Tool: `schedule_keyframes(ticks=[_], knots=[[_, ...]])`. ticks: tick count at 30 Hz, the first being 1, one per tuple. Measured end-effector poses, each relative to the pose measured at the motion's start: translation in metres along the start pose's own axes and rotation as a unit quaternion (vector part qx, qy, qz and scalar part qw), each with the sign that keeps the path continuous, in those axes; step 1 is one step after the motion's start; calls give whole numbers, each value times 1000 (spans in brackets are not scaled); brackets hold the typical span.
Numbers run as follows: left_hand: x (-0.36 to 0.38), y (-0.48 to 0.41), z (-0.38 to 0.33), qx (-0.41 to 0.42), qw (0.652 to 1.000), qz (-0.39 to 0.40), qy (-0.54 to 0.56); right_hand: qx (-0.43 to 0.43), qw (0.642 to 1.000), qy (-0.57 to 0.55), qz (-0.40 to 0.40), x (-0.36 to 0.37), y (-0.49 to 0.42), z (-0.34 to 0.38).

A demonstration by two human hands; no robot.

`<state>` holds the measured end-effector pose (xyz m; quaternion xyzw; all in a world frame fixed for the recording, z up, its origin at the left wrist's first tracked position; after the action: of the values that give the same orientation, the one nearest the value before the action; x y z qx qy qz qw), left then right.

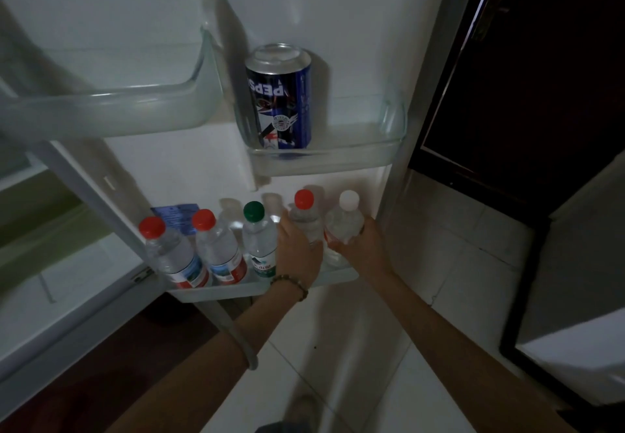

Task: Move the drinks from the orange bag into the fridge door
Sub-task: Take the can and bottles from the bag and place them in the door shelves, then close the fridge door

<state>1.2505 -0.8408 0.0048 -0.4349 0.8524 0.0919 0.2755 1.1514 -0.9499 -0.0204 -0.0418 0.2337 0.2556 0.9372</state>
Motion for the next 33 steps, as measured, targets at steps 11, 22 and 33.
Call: schedule_keyframes(ticks=[11,22,33], knots=[[-28,52,-11,169,982,26,-86,-51,984,-4,-174,-101,-5,39],[-58,101,-3,204,952,8,-230,-27,993,-82,-80,-92,-7,88],[-63,137,-18,227,943,-11,-244,-61,995,-74,-40,-100,52,67]])
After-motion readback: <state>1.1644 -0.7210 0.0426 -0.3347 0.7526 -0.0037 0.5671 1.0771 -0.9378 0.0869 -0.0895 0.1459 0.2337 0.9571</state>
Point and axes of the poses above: each hand's wrist, its own y-axis away from the middle knuckle, its own x-axis out of the palm, z = x × y, the point moved 4 cm from there along -y, towards the middle knuckle
